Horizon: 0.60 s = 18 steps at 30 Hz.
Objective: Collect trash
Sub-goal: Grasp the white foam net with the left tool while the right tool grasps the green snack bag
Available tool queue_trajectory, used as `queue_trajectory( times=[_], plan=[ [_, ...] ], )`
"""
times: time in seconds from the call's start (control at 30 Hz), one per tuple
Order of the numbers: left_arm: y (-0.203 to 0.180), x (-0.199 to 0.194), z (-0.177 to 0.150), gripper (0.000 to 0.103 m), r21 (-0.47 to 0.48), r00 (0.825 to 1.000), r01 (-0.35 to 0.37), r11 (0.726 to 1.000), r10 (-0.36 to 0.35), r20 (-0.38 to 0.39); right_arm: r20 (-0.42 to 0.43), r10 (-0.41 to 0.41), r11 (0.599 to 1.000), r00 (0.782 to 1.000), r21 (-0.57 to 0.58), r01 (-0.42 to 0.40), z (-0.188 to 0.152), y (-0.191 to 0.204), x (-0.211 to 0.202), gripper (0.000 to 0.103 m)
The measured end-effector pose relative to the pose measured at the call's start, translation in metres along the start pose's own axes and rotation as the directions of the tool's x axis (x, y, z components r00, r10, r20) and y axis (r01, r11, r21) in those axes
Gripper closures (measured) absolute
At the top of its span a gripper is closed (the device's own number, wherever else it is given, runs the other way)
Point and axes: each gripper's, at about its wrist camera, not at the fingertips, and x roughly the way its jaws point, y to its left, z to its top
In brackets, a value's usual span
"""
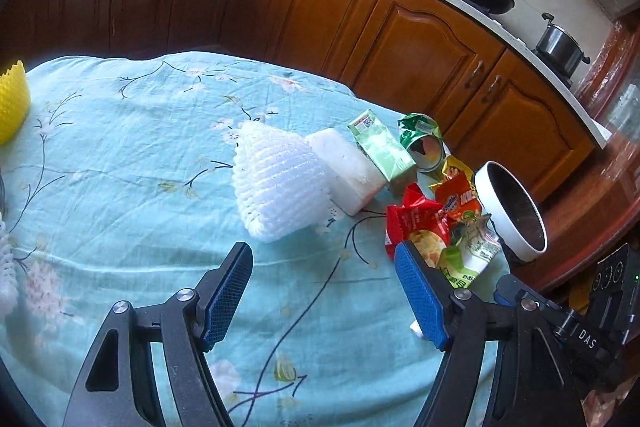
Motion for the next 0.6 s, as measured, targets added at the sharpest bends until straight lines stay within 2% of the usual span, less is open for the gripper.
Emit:
queue_trajectory(
  times=[0.27,0.3,0.4,0.43,0.53,0.6],
  plan=[
    [0.013,0.034,0.028,0.031,-0.020,1.000,-0.028,0.999,0.028,0.006,-0.032,-0.013,1.000,0.999,0.018,0.014,0.012,0.006,0.026,0.049],
    [0.013,0.040,0.029,0.035,-0.016,0.999,-0.033,0.999,0.033,-0.004,-0.039,-0.018,1.000,0.999,0.022,0.019,0.012,0.006,0.029,0.051],
    [0.014,0.056,0.027,0.068,-0.029,0.999,-0.008,1.000,0.007,-0.042,-0.060,-0.011,0.999,0.998,0.047,0.014,0.013,0.002,0.039,0.066],
    [0.015,0.058,0.027,0.073,-0.032,0.999,0.002,0.999,-0.003,-0.046,-0.061,-0.002,0.999,0.998,0.048,0.005,0.014,0.002,0.041,0.068],
    [0.012,0.052,0.024,0.084,-0.011,1.000,0.011,1.000,-0.011,-0.029,-0.034,-0.009,1.000,0.999,0.011,0.009,0.014,0.007,0.035,0.087],
    [0.008,0.045,0.020,0.089,0.001,1.000,0.020,1.000,-0.020,-0.019,-0.020,-0.008,1.000,1.000,-0.008,0.008,0.014,0.011,0.029,0.092]
  ],
)
